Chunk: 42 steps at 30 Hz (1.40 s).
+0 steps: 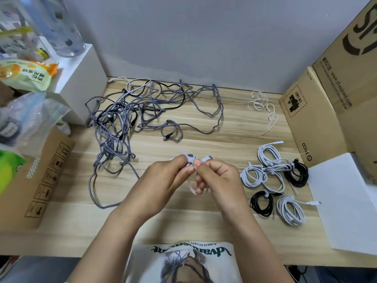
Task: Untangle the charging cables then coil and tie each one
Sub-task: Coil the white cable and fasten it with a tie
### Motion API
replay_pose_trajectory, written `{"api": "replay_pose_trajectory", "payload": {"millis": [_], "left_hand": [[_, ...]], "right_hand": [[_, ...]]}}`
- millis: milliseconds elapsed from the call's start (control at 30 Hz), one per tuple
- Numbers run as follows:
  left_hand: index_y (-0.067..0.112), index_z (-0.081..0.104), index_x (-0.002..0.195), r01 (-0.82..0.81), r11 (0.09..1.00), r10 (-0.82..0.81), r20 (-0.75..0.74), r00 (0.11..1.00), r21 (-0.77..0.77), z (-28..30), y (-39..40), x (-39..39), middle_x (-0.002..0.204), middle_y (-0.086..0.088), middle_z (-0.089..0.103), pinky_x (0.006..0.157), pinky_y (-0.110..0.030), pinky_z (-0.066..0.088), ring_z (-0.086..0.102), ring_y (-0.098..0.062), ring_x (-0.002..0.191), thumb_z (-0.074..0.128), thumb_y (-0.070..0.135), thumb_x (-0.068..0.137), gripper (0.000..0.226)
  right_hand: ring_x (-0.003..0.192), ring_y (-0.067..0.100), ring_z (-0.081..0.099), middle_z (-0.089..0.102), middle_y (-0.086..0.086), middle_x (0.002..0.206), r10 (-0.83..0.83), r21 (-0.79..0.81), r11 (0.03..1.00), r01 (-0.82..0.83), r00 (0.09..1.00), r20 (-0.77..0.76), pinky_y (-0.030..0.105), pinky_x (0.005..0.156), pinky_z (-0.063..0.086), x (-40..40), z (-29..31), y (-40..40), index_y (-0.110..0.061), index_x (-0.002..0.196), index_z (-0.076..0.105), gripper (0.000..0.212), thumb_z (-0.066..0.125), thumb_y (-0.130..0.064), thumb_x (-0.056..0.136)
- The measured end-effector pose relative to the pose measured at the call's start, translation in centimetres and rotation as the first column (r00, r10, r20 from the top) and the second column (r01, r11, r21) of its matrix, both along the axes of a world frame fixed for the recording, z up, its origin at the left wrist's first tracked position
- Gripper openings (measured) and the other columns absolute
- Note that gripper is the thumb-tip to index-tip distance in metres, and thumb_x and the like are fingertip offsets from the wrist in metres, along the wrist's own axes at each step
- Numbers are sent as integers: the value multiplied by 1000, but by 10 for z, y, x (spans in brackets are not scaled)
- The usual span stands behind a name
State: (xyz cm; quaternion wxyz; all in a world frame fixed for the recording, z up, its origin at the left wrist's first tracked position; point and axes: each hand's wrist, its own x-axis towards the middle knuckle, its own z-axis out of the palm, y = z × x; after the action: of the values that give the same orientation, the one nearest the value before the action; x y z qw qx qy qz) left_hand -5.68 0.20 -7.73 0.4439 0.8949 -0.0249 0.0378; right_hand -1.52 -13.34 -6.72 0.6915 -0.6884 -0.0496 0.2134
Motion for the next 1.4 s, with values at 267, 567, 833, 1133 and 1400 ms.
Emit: {"api": "replay_pose_trajectory", "payload": {"millis": [267, 567, 833, 1133, 1400], "left_hand": [[43, 47, 95, 143, 987, -148, -70, 987, -66, -4, 9, -2, 73, 32, 56, 60, -8, 35, 51, 9, 67, 33, 53, 91, 17], [36, 49, 105, 183, 982, -187, -110, 976, -46, -20, 1, -6, 75, 22, 59, 63, -28, 41, 52, -1, 67, 24, 63, 85, 42], [27, 50, 89, 171, 984, -163, -129, 978, 54, -48, -25, -21, 66, 15, 54, 59, -21, 36, 46, -10, 66, 21, 65, 87, 48], [10, 52, 95, 177, 981, -140, -335, 932, 81, -52, -33, -11, 67, 14, 48, 66, -30, 36, 49, -14, 75, 58, 45, 88, 36], [16, 55, 94, -156, 986, 169, -398, 902, 64, -63, -25, -2, 93, -5, 64, 73, -33, 44, 60, -26, 93, 53, 30, 92, 14]], "right_hand": [[92, 1, 37, 40, -15, 89, 94, -488, 869, 85, 939, 330, 23, 87, 27, 8, -4, -7, -51, 69, 59, 10, 60, -58, 75], [91, 8, 61, 65, -9, 88, 95, -179, 980, -84, 994, 54, 25, 79, 50, 16, -4, -5, -24, 64, 67, 24, 69, -7, 81], [51, 13, 61, 53, -5, 42, -14, -42, 999, 15, 1000, 18, 25, 62, 49, 30, 4, 4, -14, 75, 50, 23, 46, -8, 97], [40, 11, 50, 40, -5, 45, 61, 271, 962, -18, 987, -151, 21, 49, 48, 17, 11, 9, -9, 76, 47, 22, 42, -9, 97], [37, 8, 36, 37, -5, 46, 183, 372, 921, -113, 971, -157, 17, 42, 32, 1, 20, 9, -8, 75, 46, 21, 44, -4, 95]]}}
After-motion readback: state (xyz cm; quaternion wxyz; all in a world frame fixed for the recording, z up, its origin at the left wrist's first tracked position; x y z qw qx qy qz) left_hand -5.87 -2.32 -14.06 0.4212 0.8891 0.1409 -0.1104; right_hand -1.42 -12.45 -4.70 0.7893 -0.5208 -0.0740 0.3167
